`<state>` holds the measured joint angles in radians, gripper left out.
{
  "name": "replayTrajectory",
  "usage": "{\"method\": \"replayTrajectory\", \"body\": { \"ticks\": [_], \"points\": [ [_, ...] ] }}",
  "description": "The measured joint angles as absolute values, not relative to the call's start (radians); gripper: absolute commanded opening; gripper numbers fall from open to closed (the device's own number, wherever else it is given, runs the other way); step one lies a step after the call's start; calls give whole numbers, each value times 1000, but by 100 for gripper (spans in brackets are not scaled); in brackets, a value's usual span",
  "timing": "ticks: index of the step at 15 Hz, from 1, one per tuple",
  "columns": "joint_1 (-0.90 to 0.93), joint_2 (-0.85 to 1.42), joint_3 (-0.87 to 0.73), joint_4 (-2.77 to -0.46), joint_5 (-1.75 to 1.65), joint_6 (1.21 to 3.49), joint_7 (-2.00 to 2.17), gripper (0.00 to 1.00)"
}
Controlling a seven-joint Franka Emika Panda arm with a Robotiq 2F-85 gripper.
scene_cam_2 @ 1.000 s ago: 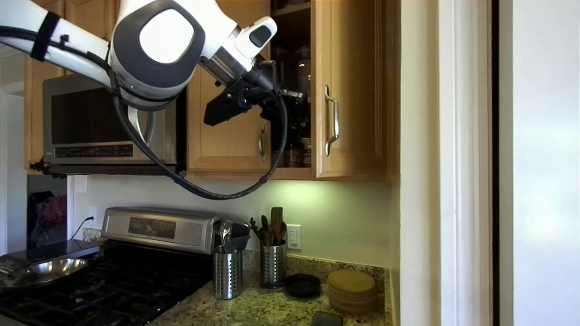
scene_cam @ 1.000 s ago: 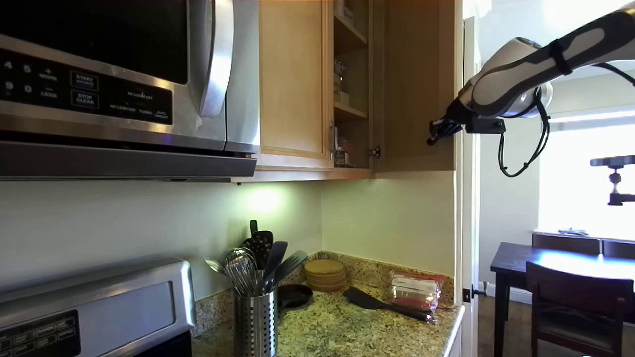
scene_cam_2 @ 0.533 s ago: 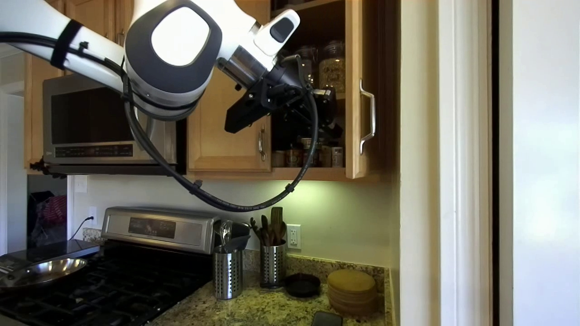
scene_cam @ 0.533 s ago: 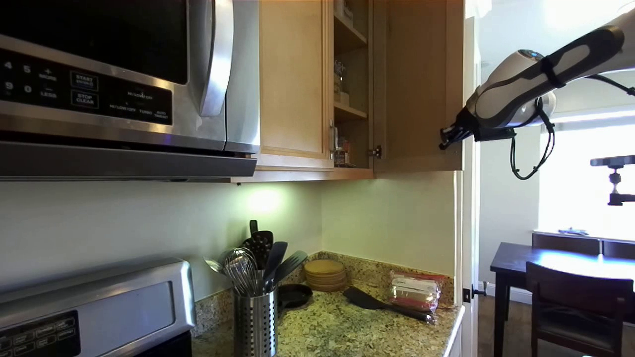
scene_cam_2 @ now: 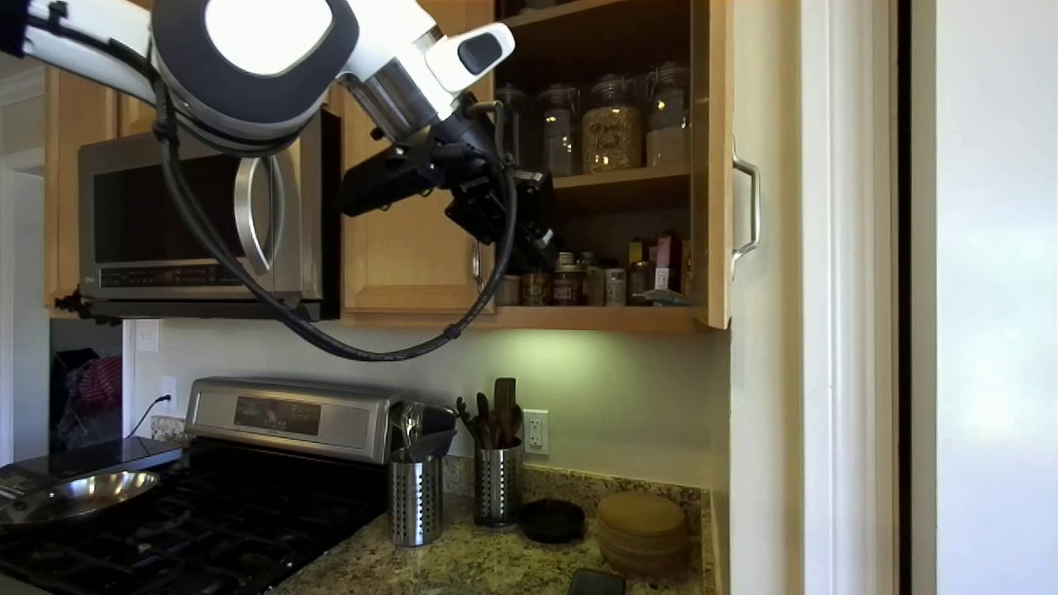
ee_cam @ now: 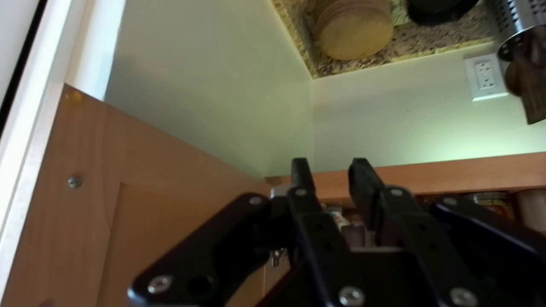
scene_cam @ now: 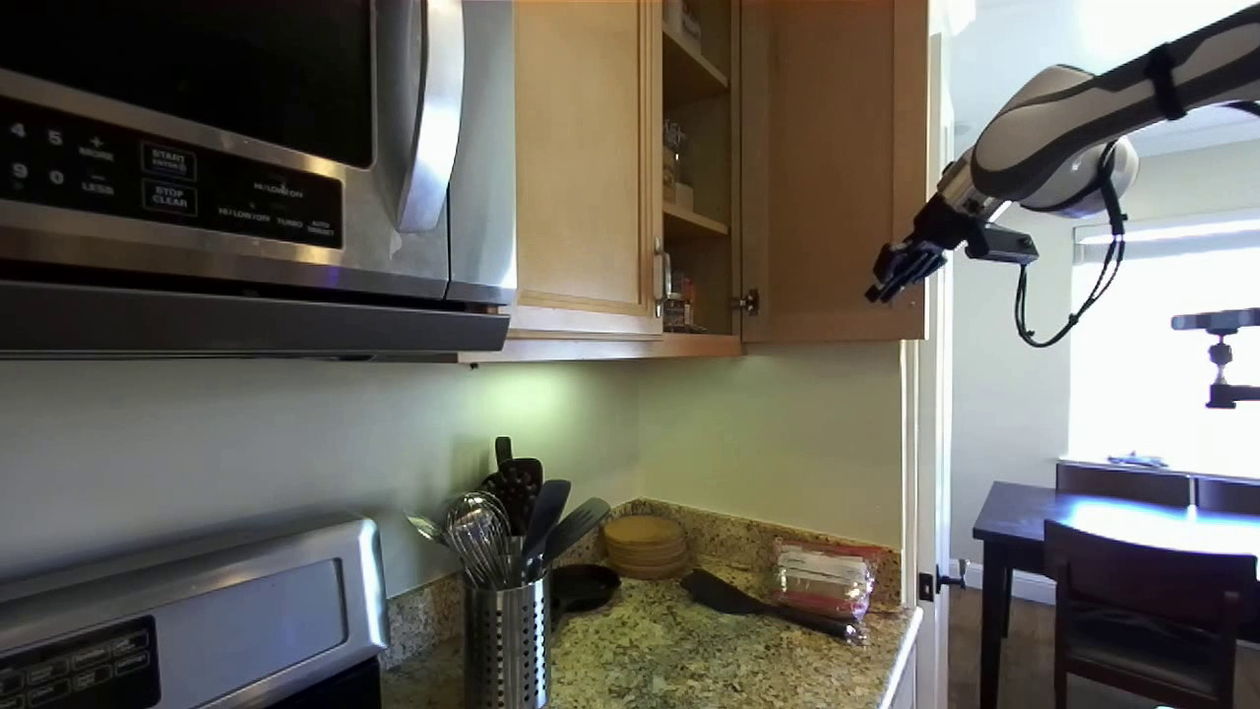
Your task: Open the top right cupboard door fully
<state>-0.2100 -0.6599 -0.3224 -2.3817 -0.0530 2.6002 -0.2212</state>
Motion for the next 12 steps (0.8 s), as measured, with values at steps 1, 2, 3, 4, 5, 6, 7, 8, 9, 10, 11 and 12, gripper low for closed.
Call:
{"method": "replayTrajectory", "body": {
  "ticks": [1,2,3,4,5,6,7,8,9,10,11,12],
  "points": [
    [-206,-684,-321,-2386,-53,2540,-229,68],
    [-205,-705,-319,-2391,-53,2475,-237,76],
    [-205,-723,-317,-2398,-54,2417,-246,81],
    [-205,-737,-315,-2408,-55,2365,-258,87],
    [-205,-749,-312,-2420,-58,2316,-266,95],
    [-205,-759,-307,-2434,-61,2275,-272,98],
    [-205,-767,-302,-2448,-66,2241,-274,100],
    [-206,-775,-296,-2462,-72,2219,-276,89],
    [-206,-782,-289,-2477,-80,2209,-276,96],
    [-206,-789,-283,-2489,-87,2208,-276,100],
    [-207,-793,-280,-2496,-90,2208,-276,100],
    [-207,-796,-279,-2499,-91,2208,-276,100]
  ]
}}
